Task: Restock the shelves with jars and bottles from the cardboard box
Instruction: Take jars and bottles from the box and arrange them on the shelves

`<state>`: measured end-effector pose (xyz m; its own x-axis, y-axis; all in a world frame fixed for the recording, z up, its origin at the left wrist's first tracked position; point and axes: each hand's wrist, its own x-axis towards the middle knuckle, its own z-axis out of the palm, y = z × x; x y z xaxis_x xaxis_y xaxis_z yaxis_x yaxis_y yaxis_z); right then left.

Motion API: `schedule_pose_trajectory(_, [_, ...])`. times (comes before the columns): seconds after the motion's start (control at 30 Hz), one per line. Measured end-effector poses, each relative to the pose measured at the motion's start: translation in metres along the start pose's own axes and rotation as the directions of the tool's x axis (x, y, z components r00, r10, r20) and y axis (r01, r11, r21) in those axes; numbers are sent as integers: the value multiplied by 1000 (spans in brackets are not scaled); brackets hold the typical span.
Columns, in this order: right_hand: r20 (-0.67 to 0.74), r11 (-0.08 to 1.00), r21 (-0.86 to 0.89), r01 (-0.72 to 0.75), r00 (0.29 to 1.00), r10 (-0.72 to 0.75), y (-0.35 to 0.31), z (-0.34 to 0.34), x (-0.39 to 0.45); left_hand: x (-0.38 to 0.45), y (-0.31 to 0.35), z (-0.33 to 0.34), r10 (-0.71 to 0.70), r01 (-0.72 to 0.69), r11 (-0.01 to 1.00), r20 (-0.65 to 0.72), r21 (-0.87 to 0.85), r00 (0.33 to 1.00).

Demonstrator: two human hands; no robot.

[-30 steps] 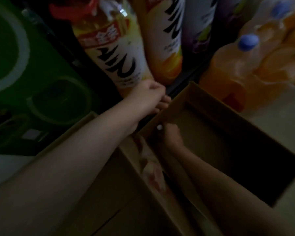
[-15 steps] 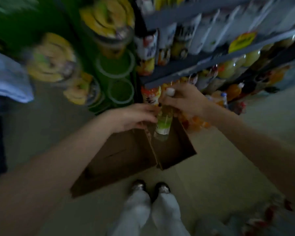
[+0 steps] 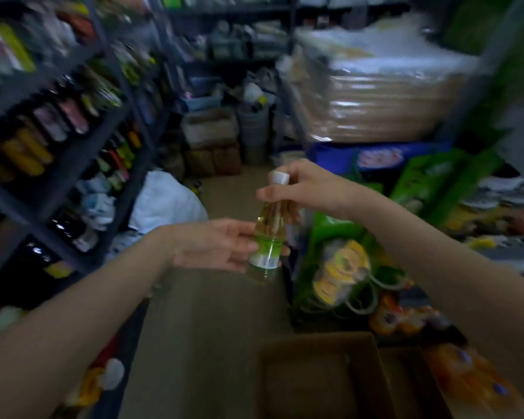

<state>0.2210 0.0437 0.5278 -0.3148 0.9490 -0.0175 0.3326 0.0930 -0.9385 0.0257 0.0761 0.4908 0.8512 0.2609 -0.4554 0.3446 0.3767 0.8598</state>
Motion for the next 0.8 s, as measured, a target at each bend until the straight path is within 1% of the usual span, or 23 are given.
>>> schedule_pose_trajectory(0.07, [17,998,44,36,999,-37,-27,33,56,-48,11,-44,13,-4,998,-127,70,992])
schedule_pose_trajectory(0.13, [-18,994,92,51,999,-50,-52,58,109,-86,32,-81,56,-5,987,-319,158,946])
schedule_pose_trajectory(0.17, [-59,992,120,41,998,-34,-65,66,132,-100,42,-96,98,-16,981,-424,192,900])
schedule_pose_trajectory(0.23, [-137,990,141,15,991,4,-87,77,174,-120,59,-123,184,-45,971,-619,233,763])
schedule_pose_trajectory(0.27, [-153,995,100,17,988,-2,-98,81,192,-124,64,-135,223,-52,964,-690,260,688])
schedule_pose_trajectory(0.3, [-157,1000,1,29,987,-28,-107,86,210,-127,67,-148,253,-58,958,-737,280,626])
schedule_pose_trajectory(0.33, [-151,989,-141,44,986,-65,-115,91,227,-128,70,-159,274,-76,956,-768,284,579])
schedule_pose_trajectory(0.37, [-143,957,-286,51,985,-95,-122,94,243,-129,73,-170,280,-103,958,-787,269,550])
schedule_pose_trajectory(0.4, [-140,918,-395,49,984,-112,-129,96,258,-129,76,-181,275,-131,961,-797,243,538])
schedule_pose_trajectory(0.43, [-138,894,-445,51,983,-124,-134,95,273,-131,80,-193,266,-155,964,-797,216,543])
schedule_pose_trajectory(0.47, [-126,894,-444,62,983,-131,-138,93,286,-133,85,-205,260,-175,965,-784,194,564])
schedule_pose_trajectory(0.5, [-108,917,-390,78,986,-130,-141,88,301,-135,91,-219,259,-196,965,-760,175,596])
schedule_pose_trajectory(0.57, [-104,979,-179,100,987,-120,-146,75,333,-140,108,-247,288,-241,956,-699,168,654])
schedule_pose_trajectory(0.63, [-147,994,25,106,984,-101,-147,63,376,-142,130,-279,327,-262,944,-664,199,672])
schedule_pose_trajectory(0.67, [-165,990,78,119,981,-105,-148,56,401,-139,144,-297,344,-272,938,-655,214,672])
schedule_pose_trajectory(0.73, [-172,985,83,153,976,-137,-152,42,457,-130,173,-338,375,-298,926,-664,232,647])
schedule_pose_trajectory(0.8, [-121,986,47,159,981,-152,-160,22,510,-123,200,-381,387,-325,918,-693,227,608])
